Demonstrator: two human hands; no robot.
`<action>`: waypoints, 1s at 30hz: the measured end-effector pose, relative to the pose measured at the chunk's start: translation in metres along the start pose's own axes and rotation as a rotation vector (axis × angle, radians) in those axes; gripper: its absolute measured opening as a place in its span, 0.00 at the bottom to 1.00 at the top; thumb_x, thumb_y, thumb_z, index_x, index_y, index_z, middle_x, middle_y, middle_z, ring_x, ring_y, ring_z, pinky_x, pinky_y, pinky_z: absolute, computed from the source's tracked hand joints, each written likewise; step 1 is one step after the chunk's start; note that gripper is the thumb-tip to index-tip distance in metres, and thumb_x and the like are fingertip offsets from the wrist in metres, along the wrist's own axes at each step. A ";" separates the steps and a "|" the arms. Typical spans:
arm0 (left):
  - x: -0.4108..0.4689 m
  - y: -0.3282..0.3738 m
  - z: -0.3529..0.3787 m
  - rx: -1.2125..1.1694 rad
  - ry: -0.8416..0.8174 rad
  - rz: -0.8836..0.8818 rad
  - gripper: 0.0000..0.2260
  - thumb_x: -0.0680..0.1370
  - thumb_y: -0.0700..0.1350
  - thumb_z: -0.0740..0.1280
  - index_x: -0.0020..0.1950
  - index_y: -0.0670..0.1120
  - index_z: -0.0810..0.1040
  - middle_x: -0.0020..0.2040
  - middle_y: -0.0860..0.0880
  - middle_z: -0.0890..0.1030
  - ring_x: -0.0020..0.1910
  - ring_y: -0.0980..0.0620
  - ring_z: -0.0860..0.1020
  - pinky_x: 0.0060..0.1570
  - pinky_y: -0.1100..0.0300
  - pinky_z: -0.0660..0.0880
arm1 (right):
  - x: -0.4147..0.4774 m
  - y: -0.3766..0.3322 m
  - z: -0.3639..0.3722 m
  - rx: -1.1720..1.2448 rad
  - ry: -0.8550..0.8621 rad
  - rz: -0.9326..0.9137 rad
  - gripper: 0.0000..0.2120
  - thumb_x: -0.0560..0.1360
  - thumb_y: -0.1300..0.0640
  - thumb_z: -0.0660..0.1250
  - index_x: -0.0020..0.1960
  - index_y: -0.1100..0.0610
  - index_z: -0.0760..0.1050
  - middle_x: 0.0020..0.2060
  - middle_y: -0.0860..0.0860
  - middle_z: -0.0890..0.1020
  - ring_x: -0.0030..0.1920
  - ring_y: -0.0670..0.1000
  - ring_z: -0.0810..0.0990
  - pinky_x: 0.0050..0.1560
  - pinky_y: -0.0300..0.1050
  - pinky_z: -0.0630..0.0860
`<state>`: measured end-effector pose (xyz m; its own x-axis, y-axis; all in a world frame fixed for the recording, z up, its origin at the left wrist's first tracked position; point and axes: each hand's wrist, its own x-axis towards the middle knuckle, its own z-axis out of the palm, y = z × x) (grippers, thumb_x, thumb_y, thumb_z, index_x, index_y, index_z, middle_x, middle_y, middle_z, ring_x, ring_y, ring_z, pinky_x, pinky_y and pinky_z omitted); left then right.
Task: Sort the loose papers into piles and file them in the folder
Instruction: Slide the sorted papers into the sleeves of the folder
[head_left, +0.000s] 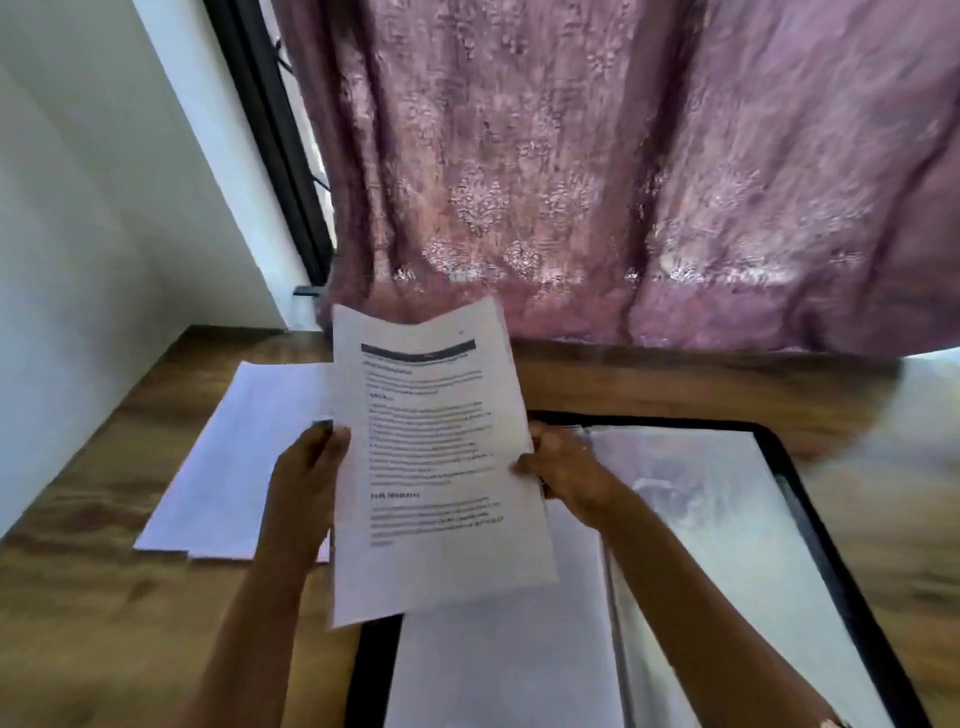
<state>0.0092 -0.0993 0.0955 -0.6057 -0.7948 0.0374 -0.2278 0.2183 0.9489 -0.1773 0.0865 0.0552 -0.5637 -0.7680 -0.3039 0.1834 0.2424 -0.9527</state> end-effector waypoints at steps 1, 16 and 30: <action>-0.016 0.002 0.015 -0.064 -0.006 -0.034 0.09 0.82 0.43 0.61 0.45 0.51 0.78 0.42 0.55 0.81 0.40 0.56 0.78 0.39 0.62 0.72 | -0.011 0.006 -0.011 0.002 -0.013 0.002 0.16 0.75 0.69 0.64 0.60 0.55 0.72 0.52 0.52 0.81 0.51 0.52 0.82 0.50 0.50 0.81; -0.078 0.046 0.240 -0.697 -0.293 -0.482 0.20 0.79 0.60 0.59 0.55 0.45 0.80 0.41 0.50 0.85 0.38 0.52 0.83 0.36 0.58 0.80 | -0.098 0.031 -0.192 -0.021 0.093 -0.071 0.32 0.76 0.74 0.55 0.67 0.41 0.67 0.64 0.49 0.75 0.61 0.51 0.77 0.58 0.50 0.78; -0.085 0.020 0.352 0.097 -0.674 0.266 0.21 0.80 0.36 0.63 0.69 0.56 0.68 0.73 0.55 0.64 0.73 0.56 0.63 0.71 0.66 0.56 | -0.094 0.053 -0.249 0.127 0.332 0.073 0.07 0.78 0.60 0.65 0.55 0.59 0.77 0.54 0.57 0.82 0.45 0.51 0.83 0.47 0.43 0.80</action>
<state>-0.2119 0.1716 0.0010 -0.9806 -0.1936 0.0322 -0.0551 0.4293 0.9015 -0.3149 0.3191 0.0326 -0.7722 -0.5122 -0.3759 0.3198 0.1979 -0.9266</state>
